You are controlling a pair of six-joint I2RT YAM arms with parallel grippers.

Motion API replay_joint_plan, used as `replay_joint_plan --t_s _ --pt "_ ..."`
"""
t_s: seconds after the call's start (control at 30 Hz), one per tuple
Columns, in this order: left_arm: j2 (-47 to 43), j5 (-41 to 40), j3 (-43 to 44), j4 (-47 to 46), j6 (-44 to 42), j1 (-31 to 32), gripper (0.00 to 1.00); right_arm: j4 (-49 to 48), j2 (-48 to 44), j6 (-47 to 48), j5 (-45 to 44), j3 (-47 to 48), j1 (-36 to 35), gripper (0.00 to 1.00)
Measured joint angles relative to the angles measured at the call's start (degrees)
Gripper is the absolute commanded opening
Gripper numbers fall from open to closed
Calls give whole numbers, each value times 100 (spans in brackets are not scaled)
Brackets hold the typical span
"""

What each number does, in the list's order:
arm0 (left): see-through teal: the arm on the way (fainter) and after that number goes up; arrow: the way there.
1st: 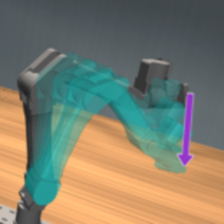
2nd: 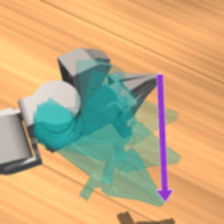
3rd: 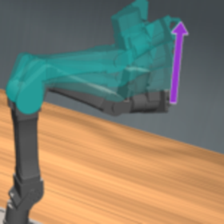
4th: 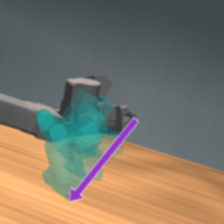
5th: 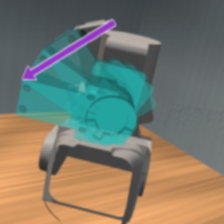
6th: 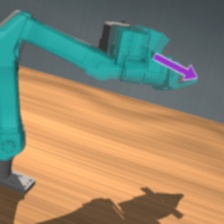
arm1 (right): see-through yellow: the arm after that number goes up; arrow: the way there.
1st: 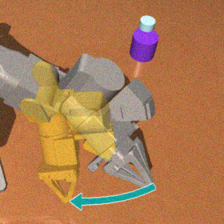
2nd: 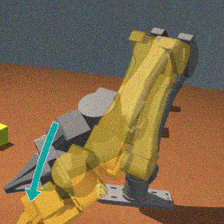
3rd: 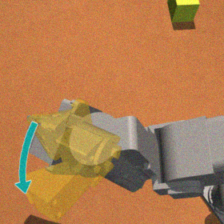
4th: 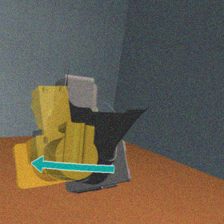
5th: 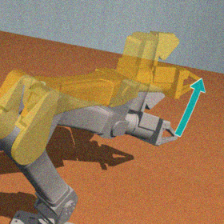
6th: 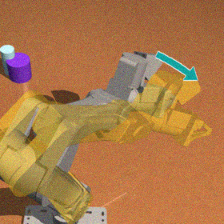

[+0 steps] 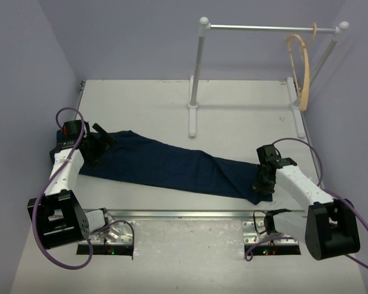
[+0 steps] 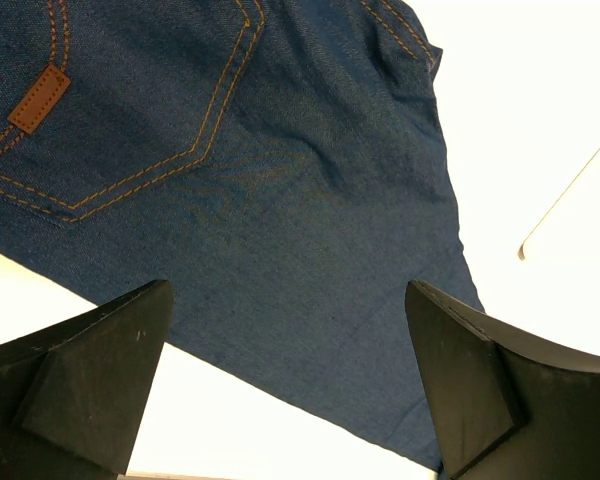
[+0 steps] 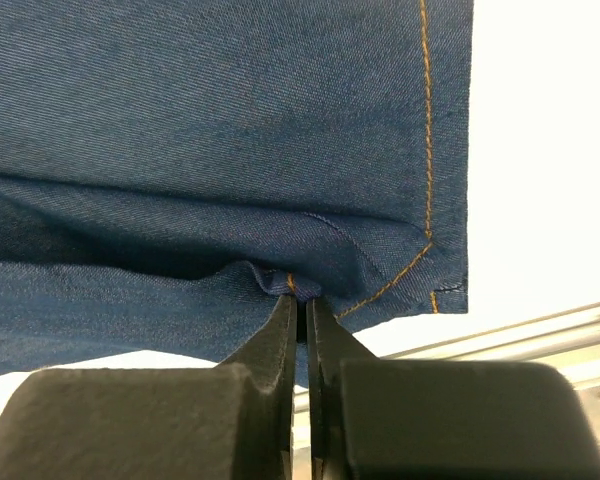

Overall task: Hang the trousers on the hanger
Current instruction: Fold the trousers at the center of the board.

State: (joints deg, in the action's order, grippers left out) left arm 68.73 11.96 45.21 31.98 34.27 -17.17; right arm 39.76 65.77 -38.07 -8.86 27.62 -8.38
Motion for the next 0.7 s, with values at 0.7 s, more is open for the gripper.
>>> replay_joint_plan --t_s 0.7 --pt "372 7 4 -114 26 0 100 84 1088 717 -1799 2046 429 24"
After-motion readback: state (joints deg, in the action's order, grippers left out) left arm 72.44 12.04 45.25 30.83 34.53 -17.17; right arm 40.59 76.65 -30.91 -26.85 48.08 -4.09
